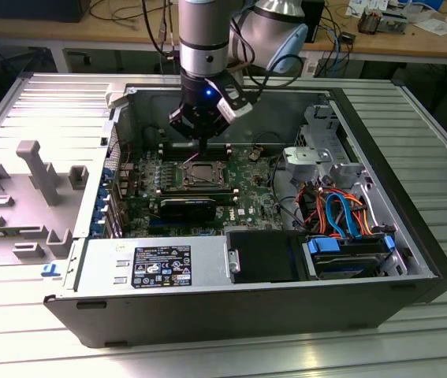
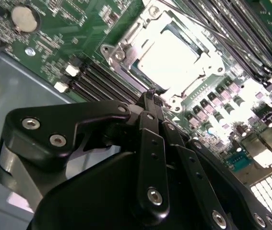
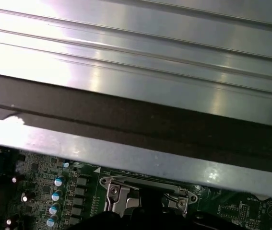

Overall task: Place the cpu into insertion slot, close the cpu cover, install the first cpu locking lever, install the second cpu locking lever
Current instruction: 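Install the first cpu locking lever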

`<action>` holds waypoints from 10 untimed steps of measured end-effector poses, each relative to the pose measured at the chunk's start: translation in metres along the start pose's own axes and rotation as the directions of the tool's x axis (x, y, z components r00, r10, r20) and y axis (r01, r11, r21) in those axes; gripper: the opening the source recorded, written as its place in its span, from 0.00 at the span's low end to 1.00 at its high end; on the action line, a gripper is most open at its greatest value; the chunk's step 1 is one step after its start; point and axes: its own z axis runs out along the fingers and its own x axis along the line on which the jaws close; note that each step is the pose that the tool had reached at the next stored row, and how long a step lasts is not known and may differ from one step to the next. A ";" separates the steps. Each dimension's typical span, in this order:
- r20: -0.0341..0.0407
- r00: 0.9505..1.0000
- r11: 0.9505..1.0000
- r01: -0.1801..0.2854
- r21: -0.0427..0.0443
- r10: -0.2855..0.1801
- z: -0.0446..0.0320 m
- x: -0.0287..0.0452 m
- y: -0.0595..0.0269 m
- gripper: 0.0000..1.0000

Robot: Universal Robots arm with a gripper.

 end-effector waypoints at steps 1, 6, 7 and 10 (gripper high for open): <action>0.000 1.000 1.000 -0.001 -0.001 0.001 0.0000 0.0038 0.0008 0.11; 0.000 0.999 0.999 -0.046 -0.003 0.046 -0.0001 0.0119 0.0022 0.11; 0.001 0.999 0.999 -0.046 -0.004 0.046 -0.0001 0.0165 0.0031 0.11; 0.004 0.995 0.995 -0.101 -0.004 0.101 -0.0011 0.0166 0.0060 0.11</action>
